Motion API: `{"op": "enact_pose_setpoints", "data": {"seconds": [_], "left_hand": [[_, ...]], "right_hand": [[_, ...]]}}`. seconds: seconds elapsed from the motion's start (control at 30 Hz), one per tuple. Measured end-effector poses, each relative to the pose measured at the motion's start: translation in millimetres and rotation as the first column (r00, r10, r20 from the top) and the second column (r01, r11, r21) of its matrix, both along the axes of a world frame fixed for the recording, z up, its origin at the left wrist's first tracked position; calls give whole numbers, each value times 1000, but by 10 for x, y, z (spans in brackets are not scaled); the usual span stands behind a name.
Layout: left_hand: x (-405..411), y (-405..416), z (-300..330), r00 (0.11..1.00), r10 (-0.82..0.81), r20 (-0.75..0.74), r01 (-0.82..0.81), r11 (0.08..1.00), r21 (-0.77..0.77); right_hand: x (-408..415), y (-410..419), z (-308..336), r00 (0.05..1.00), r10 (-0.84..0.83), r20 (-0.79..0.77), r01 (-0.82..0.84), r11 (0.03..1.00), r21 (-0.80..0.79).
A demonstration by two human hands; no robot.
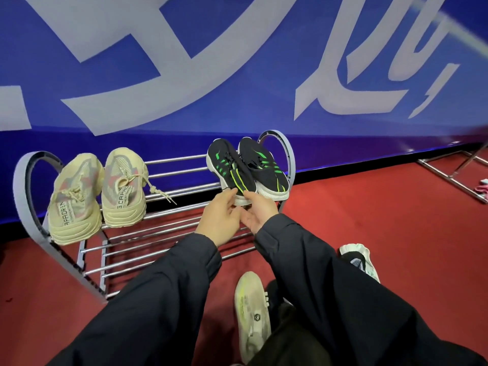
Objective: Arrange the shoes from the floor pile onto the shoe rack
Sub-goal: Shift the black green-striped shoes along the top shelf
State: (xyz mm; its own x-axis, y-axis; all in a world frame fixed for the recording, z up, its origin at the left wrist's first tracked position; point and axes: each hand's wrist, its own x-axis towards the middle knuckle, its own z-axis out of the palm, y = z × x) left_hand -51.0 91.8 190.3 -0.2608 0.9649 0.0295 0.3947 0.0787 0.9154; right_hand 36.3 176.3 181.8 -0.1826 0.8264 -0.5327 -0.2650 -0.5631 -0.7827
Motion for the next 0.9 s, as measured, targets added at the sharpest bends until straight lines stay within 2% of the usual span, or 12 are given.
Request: {"op": "enact_pose_setpoints", "data": {"seconds": [0.07,0.13,0.17,0.23,0.33,0.43,0.53,0.63,0.73,0.83,0.9], "left_hand": [[33,-10,7,998,18,-60,-17,1000,21],[44,-34,-3,985,80,-152,-73,996,50],[56,-48,-7,975,105,-193,-95,993,64],[104,-93,-42,956,92,-279,-84,996,41],[232,-153,-206,918,-83,-388,46,994,-103],[400,-223,-541,935,-168,-312,103,971,-215],[512,-380,-1061,940,-245,-238,151,923,-353],[578,-613,-1559,975,-206,-80,143,864,-483],[604,-717,-2001,979,-205,-17,156,792,-591],[621,-691,-2317,978,-207,35,178,731,-659],[665,-645,-2426,983,-174,58,167,720,-674]], "right_hand": [[69,-26,58,995,-45,89,45,999,-1],[200,-23,159,971,-105,213,93,993,67],[300,-64,244,965,-78,249,54,993,102],[548,-148,396,958,83,275,-120,985,123],[911,-220,310,893,272,359,-339,931,137],[1156,-365,-301,826,353,439,-418,907,57],[1222,-665,-1089,762,473,443,-458,877,-149],[1199,-979,-1783,717,541,440,-459,841,-286],[1180,-1239,-2165,804,484,347,-332,848,-413],[1258,-1353,-2190,819,439,369,-312,881,-356],[1418,-1334,-2028,794,349,497,-321,936,-145]]}}
